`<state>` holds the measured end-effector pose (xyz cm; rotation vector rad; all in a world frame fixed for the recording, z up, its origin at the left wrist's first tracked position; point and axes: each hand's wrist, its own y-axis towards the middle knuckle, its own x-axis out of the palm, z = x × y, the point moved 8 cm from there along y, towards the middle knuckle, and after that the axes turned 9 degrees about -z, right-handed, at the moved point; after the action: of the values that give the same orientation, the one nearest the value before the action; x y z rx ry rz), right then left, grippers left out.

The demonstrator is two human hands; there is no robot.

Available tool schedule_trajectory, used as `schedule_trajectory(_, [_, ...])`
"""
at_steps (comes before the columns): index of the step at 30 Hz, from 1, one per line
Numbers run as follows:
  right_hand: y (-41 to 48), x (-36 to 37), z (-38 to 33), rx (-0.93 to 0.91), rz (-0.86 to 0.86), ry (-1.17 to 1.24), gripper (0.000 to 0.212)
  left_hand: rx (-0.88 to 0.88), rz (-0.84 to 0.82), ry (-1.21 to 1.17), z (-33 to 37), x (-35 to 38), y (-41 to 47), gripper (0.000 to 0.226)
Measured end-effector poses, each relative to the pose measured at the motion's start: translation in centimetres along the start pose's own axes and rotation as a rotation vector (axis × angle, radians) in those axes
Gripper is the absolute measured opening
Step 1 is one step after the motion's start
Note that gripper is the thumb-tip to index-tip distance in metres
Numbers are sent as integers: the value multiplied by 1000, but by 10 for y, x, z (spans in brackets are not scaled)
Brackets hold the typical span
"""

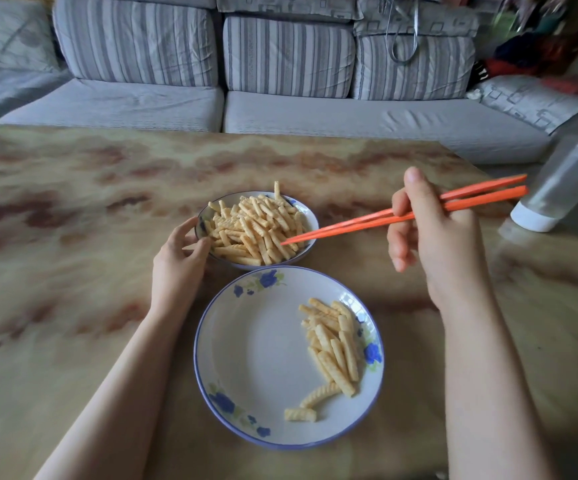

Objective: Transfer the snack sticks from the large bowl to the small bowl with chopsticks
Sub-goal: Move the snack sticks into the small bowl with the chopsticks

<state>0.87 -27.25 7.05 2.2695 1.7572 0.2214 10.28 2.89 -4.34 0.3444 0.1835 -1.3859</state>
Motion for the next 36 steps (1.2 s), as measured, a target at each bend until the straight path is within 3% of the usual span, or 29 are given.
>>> schedule_trajectory(6, [-14,-11,-16,50,-167,-193,42,11,1,10,3,0,-1,39])
schedule_trajectory(17, [-21,-17,-13,148,-211,-281,43,4,-4,-4,2,0,0,40])
schedule_trajectory(26, [-16,-10,-11,95,-109,-145,45,6,4,-7,2,-1,-2,39])
schedule_trajectory(36, [-10,-4,-7,-47,183,94,43,1,-1,-25,0,0,-1,40])
